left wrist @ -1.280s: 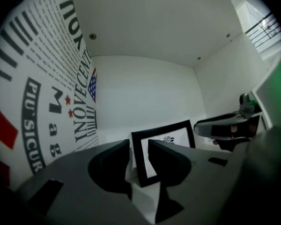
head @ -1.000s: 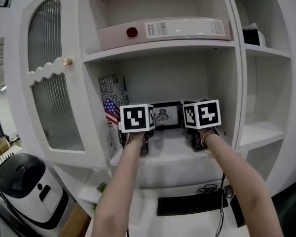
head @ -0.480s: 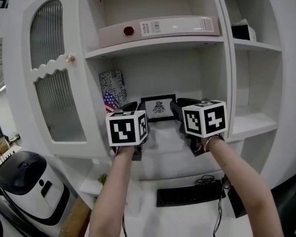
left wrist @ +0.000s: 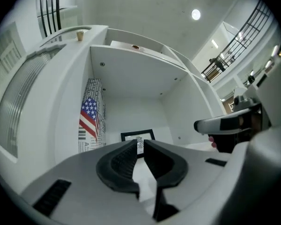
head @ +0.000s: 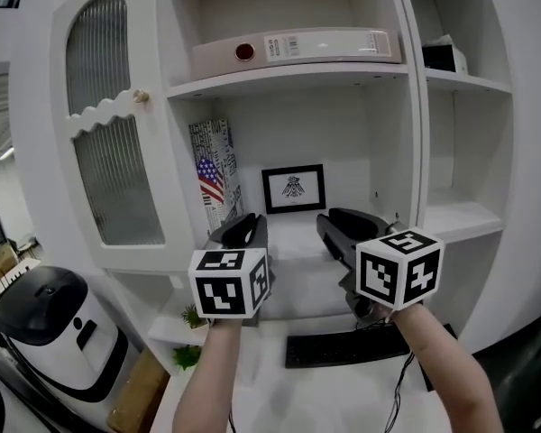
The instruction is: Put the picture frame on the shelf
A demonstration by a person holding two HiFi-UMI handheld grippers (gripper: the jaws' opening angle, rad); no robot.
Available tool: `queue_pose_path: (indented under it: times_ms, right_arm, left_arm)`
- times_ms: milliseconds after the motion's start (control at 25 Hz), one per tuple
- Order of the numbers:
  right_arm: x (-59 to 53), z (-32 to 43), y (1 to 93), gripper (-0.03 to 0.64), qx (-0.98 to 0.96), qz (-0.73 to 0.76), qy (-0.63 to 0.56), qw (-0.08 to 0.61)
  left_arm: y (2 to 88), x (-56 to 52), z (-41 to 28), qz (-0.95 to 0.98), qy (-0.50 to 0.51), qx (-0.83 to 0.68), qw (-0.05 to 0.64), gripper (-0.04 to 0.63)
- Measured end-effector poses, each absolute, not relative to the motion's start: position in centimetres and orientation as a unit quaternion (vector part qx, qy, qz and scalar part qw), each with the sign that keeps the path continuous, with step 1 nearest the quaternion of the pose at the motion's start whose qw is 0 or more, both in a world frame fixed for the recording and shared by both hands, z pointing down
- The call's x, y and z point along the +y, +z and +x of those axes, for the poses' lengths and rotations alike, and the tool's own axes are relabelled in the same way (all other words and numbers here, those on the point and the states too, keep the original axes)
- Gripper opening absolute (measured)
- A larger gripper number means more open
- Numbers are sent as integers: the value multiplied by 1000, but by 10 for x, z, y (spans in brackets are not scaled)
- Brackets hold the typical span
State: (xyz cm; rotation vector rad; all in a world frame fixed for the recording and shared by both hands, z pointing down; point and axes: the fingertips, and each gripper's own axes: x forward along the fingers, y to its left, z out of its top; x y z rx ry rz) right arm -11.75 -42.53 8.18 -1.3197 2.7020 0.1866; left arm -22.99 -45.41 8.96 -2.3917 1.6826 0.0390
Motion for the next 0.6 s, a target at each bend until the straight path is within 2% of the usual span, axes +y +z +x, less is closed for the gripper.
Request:
queue_pose_path:
  times_ms: [240,600]
  right_arm:
    - [-397,-108,109,87,892,-443,49,83]
    - [-374,-96,155,41,887,-454,28,80]
  left_arm:
    - [125,-420,-232,-816,0,565,124,32]
    - [183,-395,-246,-821,-4,565,87,32]
